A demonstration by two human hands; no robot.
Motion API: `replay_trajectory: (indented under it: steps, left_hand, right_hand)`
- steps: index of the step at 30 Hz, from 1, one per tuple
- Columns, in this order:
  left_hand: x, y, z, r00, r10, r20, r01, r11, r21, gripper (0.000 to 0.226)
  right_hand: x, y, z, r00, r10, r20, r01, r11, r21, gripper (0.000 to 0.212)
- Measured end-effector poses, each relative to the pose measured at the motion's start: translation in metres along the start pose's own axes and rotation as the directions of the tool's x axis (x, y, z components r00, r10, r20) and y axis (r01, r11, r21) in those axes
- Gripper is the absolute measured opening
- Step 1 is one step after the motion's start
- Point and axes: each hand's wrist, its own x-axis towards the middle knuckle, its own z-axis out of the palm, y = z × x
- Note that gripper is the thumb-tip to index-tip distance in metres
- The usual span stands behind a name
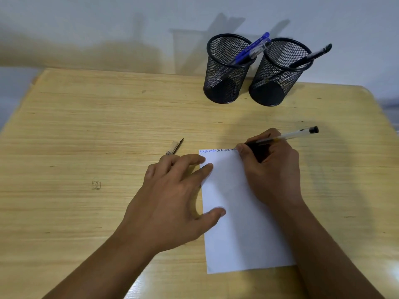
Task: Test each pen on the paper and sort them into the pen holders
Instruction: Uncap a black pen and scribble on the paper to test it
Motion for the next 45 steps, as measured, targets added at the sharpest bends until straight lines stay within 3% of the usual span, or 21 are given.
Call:
replay_trajectory:
  steps: [45]
  left_hand:
    - [0.0,-0.0002,0.002,1.0,0.003,-0.016,-0.003,1.0,-0.003,0.074]
  right_hand:
    - [0.0024,0.0006,0.0018,1.0,-0.014,-0.005,0.013,1.0,-0.017,0.011]
